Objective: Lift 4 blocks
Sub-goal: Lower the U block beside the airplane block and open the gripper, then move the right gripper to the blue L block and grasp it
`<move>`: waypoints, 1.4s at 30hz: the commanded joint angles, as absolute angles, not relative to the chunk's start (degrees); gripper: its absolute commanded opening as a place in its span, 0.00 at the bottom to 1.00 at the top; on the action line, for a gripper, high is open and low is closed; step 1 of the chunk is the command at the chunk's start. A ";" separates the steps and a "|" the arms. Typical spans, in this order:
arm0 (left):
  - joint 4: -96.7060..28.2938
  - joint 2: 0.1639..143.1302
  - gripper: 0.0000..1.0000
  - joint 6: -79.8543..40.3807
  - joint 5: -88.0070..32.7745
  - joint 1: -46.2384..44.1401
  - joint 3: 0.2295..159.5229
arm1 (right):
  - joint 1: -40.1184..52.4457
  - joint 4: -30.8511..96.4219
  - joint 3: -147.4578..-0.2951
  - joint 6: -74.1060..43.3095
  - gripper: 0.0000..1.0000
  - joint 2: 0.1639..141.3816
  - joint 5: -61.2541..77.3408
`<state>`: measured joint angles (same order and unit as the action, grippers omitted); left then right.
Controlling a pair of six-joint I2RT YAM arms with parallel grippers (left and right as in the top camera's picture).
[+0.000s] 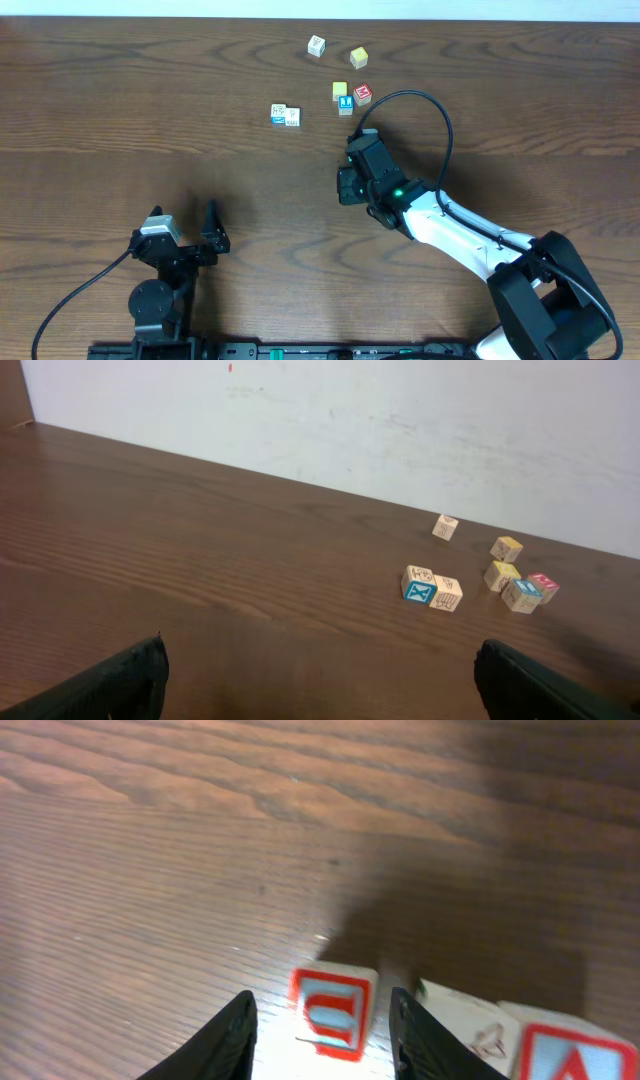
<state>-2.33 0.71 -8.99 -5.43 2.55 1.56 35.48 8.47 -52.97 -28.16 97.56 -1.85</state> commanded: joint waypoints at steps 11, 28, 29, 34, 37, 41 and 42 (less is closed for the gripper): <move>-3.62 0.62 0.98 -8.64 -5.76 2.44 0.25 | 32.16 14.06 -68.14 -15.94 0.58 97.54 -3.57; -3.62 0.62 0.98 -8.64 -5.78 2.44 0.25 | 25.50 18.96 -90.89 -11.55 0.60 118.34 -1.80; -3.62 0.62 0.98 -8.64 -5.76 2.44 0.25 | 25.63 19.11 -91.88 -11.53 0.60 119.68 -1.85; -3.62 0.60 0.98 -8.64 -5.76 2.44 0.25 | 25.87 18.85 -93.54 -13.74 0.54 123.70 -3.14; -3.62 0.62 0.98 -8.64 -5.76 2.44 0.25 | 25.87 18.87 -93.54 -14.59 0.50 124.66 -3.18; -3.62 0.62 0.98 -8.64 -5.76 2.44 0.25 | 25.91 18.83 -93.54 -14.74 0.50 125.40 -3.20; -3.62 0.62 0.98 -8.64 -5.76 2.44 0.25 | 25.91 18.68 -93.54 -14.74 0.51 125.64 -3.20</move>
<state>-2.33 0.71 -8.99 -5.43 2.55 1.56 25.41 18.92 -92.05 -13.63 124.33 -2.44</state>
